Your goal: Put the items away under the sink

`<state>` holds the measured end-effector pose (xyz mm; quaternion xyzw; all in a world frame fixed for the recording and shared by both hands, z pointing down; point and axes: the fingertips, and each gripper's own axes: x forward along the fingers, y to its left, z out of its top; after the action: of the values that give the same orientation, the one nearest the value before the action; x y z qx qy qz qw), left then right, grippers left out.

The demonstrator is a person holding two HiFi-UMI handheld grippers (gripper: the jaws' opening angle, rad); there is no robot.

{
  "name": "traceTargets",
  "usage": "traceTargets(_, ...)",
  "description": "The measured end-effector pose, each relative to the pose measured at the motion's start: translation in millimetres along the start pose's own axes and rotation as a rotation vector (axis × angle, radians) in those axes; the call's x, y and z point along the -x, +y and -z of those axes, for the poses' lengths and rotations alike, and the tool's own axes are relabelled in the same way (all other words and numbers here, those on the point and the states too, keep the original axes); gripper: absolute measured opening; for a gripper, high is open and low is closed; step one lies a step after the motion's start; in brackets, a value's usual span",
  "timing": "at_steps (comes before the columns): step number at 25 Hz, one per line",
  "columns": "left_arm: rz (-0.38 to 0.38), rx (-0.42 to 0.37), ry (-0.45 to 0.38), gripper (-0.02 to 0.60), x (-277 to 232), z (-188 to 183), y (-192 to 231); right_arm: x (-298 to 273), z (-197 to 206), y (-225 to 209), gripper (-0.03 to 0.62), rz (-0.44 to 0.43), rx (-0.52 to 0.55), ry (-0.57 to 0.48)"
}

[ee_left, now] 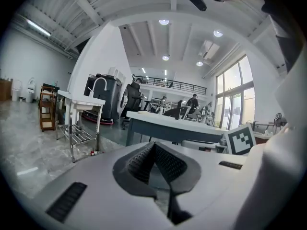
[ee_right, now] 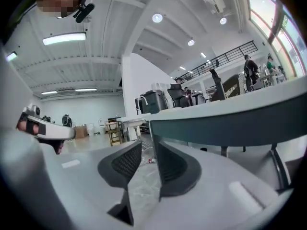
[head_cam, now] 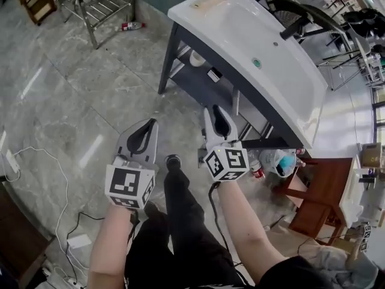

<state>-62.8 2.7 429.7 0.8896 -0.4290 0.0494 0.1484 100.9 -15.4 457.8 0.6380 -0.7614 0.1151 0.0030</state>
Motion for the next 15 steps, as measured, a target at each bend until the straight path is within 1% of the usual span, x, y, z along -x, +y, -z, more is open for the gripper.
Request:
traceTargets(1, 0.003, -0.002, -0.011, 0.009, 10, -10, -4, 12, -10, 12, 0.099, -0.01, 0.011, -0.002)
traceTargets(3, 0.013, -0.01, -0.027, 0.009, 25, -25, -12, 36, -29, 31, 0.071, -0.017, 0.029, -0.009)
traceTargets(5, 0.023, -0.01, -0.033, 0.009, 38, -36, -18, 58, -45, 46, 0.019, -0.017, 0.025, -0.019)
traceTargets(6, 0.029, -0.011, -0.032, 0.009, 43, -40, -21, 67, -52, 52, 0.004, -0.018, 0.019, -0.023)
traceTargets(8, 0.043, -0.025, -0.023, 0.009, 54, -46, -28, 84, -65, 63, 0.003, -0.029, 0.013, -0.023)
traceTargets(10, 0.063, -0.045, -0.017, 0.009, 62, -52, -38, 98, -75, 72, 0.003, -0.046, 0.029, -0.012)
traceTargets(13, 0.1, -0.079, -0.024, 0.009, 67, -75, -53, 106, -91, 83, 0.003, -0.087, 0.081, 0.008)
traceTargets(15, 0.118, -0.111, -0.026, 0.009, 67, -92, -59, 105, -103, 88, 0.003, -0.112, 0.095, 0.016)
